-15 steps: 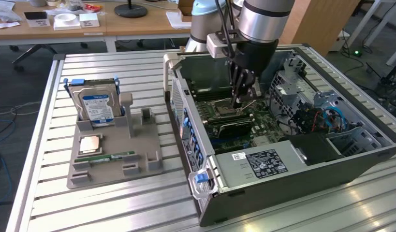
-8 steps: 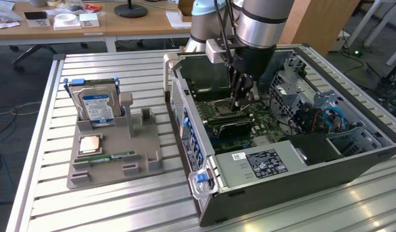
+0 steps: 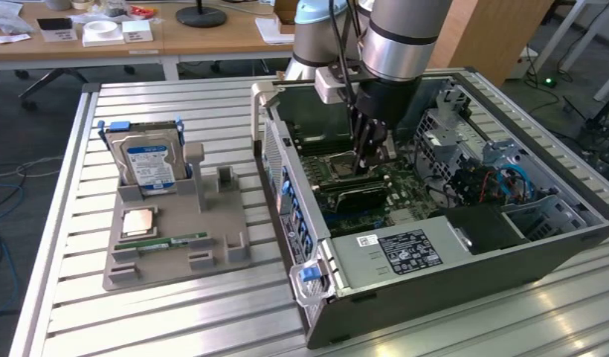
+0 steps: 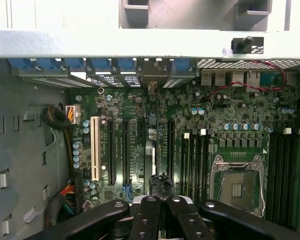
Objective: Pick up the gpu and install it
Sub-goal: 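Press down on the gpu until it lock into place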
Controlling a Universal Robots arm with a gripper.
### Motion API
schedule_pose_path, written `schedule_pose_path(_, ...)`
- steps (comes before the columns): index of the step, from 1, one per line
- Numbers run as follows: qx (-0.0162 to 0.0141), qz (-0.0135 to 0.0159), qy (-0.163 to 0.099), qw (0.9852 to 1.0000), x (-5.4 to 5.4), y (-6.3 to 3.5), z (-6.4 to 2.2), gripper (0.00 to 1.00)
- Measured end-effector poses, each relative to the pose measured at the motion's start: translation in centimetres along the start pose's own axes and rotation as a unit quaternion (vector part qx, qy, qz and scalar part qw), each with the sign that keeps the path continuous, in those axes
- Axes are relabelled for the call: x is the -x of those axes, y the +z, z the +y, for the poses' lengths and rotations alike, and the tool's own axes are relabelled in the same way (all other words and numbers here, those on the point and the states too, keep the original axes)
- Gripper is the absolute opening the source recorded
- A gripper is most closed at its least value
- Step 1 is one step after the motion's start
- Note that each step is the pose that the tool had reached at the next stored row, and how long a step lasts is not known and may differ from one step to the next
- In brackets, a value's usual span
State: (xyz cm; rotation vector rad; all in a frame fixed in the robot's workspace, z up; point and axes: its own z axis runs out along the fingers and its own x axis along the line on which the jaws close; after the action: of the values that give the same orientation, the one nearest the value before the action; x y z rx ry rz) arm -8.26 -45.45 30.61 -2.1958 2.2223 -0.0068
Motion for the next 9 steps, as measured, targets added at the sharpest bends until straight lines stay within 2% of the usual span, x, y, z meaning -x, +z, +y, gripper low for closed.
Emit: schedule_pose_path(9, -0.0001, -0.0001, 0.000, 1.0000, 0.02, 0.10, 0.00, 0.11)
